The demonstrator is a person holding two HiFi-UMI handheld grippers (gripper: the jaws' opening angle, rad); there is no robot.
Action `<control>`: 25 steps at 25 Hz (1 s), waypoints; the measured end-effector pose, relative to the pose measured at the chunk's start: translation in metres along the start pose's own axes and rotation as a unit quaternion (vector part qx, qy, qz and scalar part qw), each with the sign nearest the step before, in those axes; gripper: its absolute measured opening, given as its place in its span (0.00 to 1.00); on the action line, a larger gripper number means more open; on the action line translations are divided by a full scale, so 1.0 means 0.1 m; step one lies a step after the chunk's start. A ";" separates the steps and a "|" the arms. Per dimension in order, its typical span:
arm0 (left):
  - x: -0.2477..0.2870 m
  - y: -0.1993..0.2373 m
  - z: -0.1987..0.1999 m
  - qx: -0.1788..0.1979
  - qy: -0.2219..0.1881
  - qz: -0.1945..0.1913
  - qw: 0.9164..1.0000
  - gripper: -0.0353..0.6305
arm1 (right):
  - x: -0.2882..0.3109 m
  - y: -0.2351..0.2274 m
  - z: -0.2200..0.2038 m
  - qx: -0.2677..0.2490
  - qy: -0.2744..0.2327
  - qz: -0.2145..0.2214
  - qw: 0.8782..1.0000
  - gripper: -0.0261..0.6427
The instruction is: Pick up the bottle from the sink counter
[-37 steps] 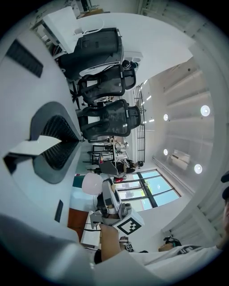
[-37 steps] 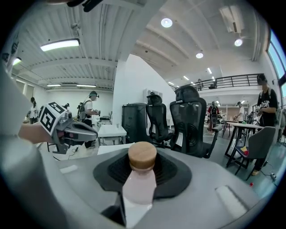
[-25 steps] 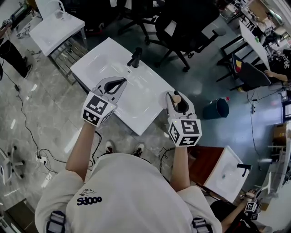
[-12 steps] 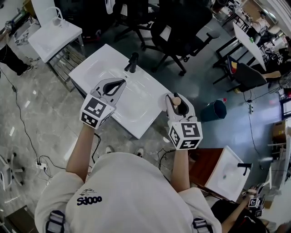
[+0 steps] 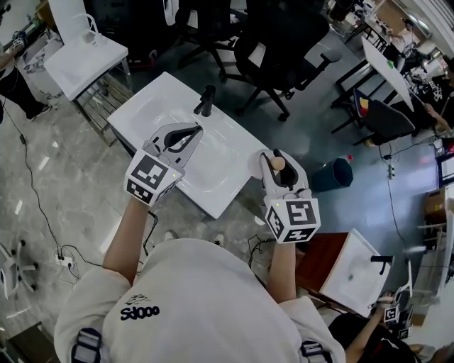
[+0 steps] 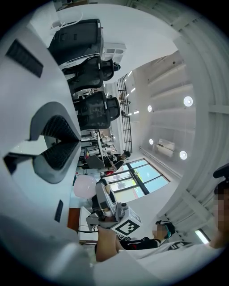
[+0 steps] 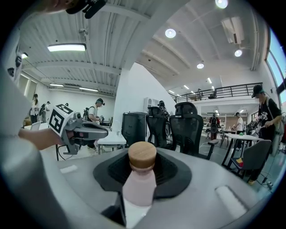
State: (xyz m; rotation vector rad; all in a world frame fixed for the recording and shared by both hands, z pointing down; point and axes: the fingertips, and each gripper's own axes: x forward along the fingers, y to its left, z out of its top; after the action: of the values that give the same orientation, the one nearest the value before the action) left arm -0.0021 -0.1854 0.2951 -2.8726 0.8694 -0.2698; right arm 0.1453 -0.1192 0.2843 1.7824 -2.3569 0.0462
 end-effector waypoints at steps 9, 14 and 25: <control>0.00 -0.09 0.02 0.006 0.003 -0.013 1.000 0.06 | -0.01 0.03 0.04 -0.002 -0.005 0.002 1.000 0.23; -0.02 -0.08 -0.05 0.007 0.014 -0.013 1.000 0.06 | -0.01 0.04 0.03 -0.004 -0.004 0.001 1.000 0.23; 0.03 -0.08 -0.08 0.010 0.018 -0.016 1.000 0.06 | 0.02 0.04 0.02 -0.006 0.001 0.003 1.000 0.23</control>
State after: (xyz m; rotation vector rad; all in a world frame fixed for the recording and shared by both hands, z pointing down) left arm 0.0034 -0.1810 0.3052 -2.8740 0.8217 -0.3332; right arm 0.1409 -0.1204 0.2825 1.7684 -2.3557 0.0350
